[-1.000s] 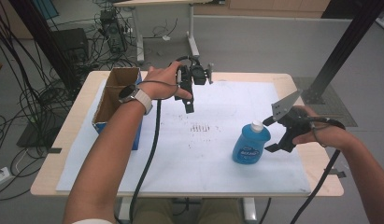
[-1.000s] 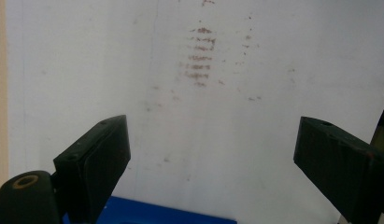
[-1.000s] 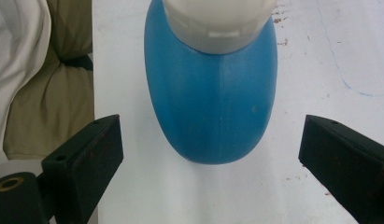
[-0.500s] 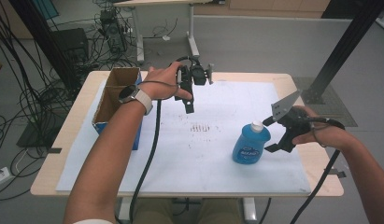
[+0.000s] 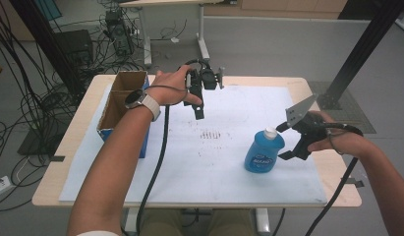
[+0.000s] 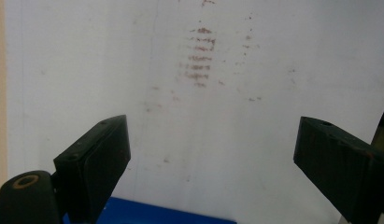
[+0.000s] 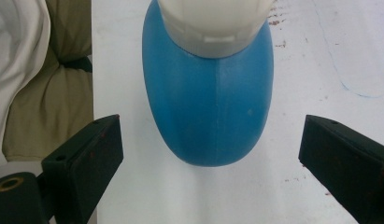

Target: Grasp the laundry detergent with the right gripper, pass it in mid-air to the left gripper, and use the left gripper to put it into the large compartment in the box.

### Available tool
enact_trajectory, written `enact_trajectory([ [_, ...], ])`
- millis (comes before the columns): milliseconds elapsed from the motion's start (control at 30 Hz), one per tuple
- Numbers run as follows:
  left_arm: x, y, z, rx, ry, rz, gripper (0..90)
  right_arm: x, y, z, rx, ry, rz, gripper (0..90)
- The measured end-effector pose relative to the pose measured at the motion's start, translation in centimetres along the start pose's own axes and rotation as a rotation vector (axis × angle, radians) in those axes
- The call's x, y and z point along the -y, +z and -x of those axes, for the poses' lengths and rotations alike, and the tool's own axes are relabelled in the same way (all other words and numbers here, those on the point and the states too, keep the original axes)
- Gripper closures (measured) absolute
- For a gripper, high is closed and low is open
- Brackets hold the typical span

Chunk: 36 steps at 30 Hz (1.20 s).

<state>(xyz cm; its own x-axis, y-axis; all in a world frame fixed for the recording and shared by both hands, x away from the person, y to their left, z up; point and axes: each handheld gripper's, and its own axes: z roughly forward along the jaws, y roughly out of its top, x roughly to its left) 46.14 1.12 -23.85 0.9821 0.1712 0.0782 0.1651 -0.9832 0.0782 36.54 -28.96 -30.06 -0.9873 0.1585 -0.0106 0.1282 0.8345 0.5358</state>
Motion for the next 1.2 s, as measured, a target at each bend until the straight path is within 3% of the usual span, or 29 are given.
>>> enact_trajectory([
  [1200,-0.09,0.25,0.09,0.0,-0.001,0.006,11.2,0.17,0.34,-0.13,0.004,-0.001,0.015,6.0],
])
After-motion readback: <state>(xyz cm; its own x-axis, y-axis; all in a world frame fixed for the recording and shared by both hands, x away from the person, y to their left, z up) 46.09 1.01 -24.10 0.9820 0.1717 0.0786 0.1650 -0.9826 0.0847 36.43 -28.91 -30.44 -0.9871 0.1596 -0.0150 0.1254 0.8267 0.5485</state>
